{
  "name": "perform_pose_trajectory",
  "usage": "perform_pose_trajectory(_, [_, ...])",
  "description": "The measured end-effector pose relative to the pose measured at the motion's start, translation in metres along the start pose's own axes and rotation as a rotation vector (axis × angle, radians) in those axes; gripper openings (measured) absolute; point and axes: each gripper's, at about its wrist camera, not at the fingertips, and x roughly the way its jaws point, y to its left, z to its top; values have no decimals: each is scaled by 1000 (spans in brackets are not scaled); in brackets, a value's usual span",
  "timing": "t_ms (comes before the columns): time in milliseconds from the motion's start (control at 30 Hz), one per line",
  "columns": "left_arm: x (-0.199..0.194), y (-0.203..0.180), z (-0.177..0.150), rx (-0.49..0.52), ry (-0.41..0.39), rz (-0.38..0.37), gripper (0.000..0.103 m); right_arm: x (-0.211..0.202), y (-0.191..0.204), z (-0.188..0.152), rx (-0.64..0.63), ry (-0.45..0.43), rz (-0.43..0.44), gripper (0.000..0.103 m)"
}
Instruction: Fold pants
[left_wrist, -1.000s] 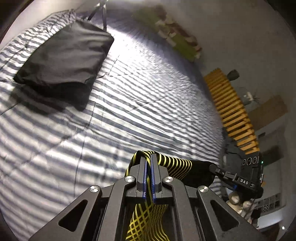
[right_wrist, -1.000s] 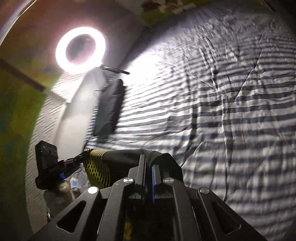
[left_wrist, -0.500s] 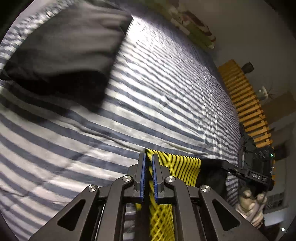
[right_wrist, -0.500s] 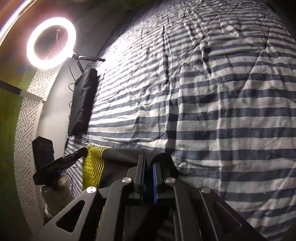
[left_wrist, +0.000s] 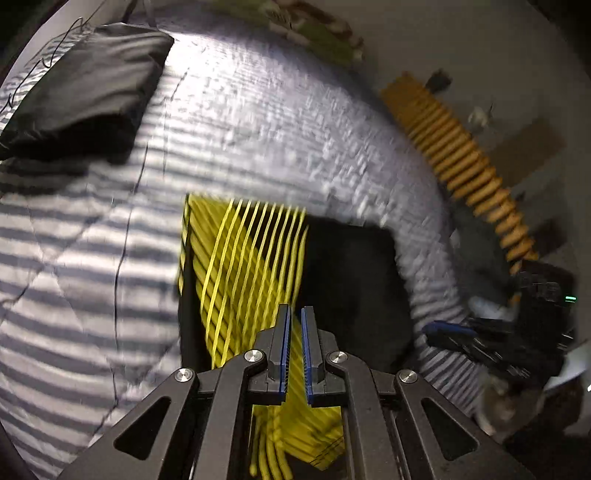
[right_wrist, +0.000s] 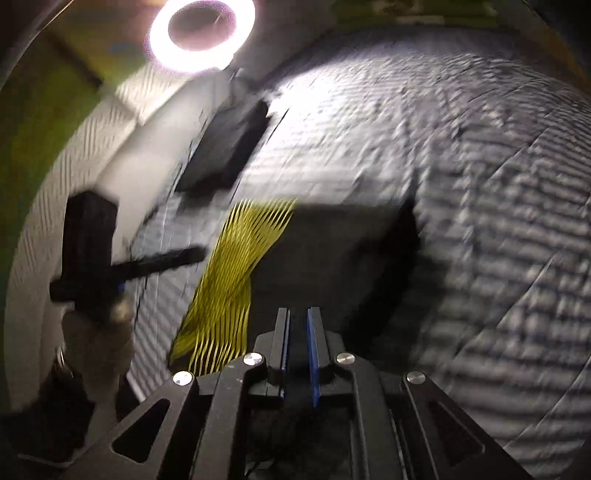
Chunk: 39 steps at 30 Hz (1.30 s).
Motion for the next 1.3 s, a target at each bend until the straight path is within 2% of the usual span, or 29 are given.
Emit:
perform_pose_trajectory(100, [10, 16, -14, -38, 40, 48, 4, 18, 15, -32, -8, 70, 11, 10])
perform_pose_trajectory(167, [13, 30, -20, -78, 52, 60, 4, 34, 21, -55, -22, 119, -26, 10])
perform_pose_trajectory(233, [10, 38, -22, -115, 47, 35, 6, 35, 24, -65, -32, 119, -45, 10])
perform_pose_trajectory(300, [-3, 39, -21, -112, 14, 42, 6, 24, 26, -63, -32, 107, -25, 10])
perform_pose_trajectory(333, [-7, 39, -19, -110, 1, 44, 6, 14, 25, -58, -30, 85, -14, 12])
perform_pose_trajectory(367, [-14, 41, -14, -118, -17, 45, 8, 10, 23, -54, -32, 69, -18, 20])
perform_pose_trajectory(400, [-20, 43, -12, -126, -27, 42, 16, -1, 20, -47, -44, 33, -44, 32])
perform_pose_trajectory(433, [-23, 45, -8, -136, -37, 40, 22, -7, 18, -42, -52, 7, -67, 40])
perform_pose_trajectory(467, [-25, 48, -3, -149, -48, 41, 38, -12, 15, -37, -55, -22, -92, 52])
perform_pose_trajectory(500, [-26, 51, 1, -164, -59, 42, 50, -19, 7, -29, -43, -71, -120, 53])
perform_pose_trajectory(533, [-30, 54, 6, -171, -63, 39, 53, -23, -1, -23, -18, -101, -130, 53])
perform_pose_trajectory(633, [-20, 55, 18, -176, -50, 46, 54, -19, -26, -3, 62, -133, -159, 55])
perform_pose_trajectory(700, [-9, 58, 24, -186, -19, 55, 54, -6, -38, 7, 91, -105, -159, 56])
perform_pose_trajectory(833, [8, 64, 29, -198, 13, 44, 53, 18, -65, 18, 191, -27, -56, 55])
perform_pose_trajectory(1167, [22, 77, 42, -214, -16, -17, 51, 50, -94, 32, 292, -15, 44, 56])
perform_pose_trajectory(1233, [25, 75, 43, -213, -21, -15, 43, 54, -95, 36, 288, -40, 57, 57])
perform_pose_trajectory(1300, [25, 76, 43, -207, -24, 1, 28, 57, -96, 39, 290, -44, 74, 55])
